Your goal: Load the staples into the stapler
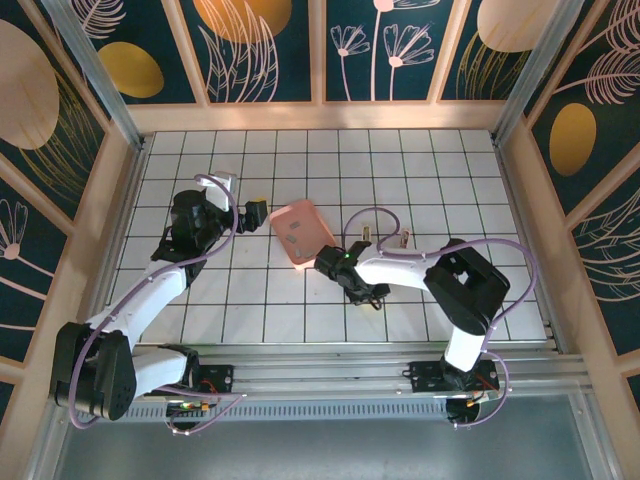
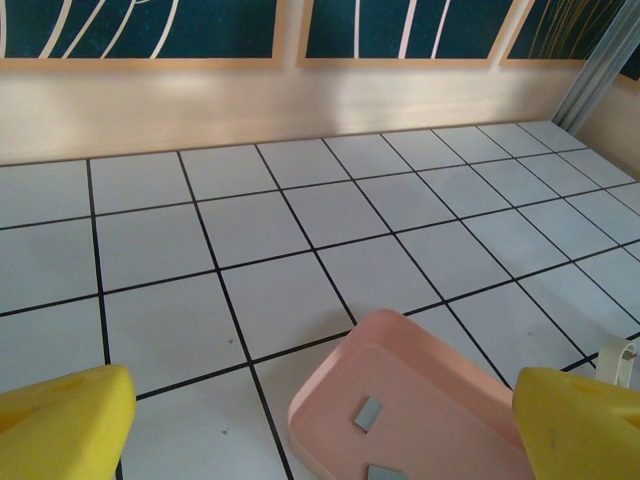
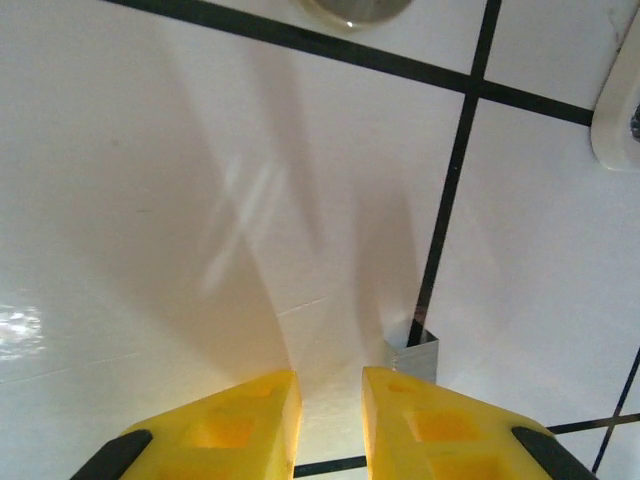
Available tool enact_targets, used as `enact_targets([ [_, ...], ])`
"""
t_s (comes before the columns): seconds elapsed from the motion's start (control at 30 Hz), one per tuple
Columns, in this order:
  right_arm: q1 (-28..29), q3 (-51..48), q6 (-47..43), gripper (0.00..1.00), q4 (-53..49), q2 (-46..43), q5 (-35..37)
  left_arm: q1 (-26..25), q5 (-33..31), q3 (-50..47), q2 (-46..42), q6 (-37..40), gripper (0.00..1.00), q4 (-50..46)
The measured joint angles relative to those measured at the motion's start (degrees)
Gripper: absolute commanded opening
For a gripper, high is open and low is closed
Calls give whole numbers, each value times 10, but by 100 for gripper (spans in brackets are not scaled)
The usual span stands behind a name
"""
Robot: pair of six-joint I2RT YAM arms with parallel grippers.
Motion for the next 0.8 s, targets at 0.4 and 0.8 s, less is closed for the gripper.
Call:
enact_targets([
  [0.4,-46,-10,3,29,48,-87,-60,0,6,0,0,0,96,0],
  [0.8,-151,-90,-21,33,96,-179,-173,0,150,-6,-2,19,95,23],
])
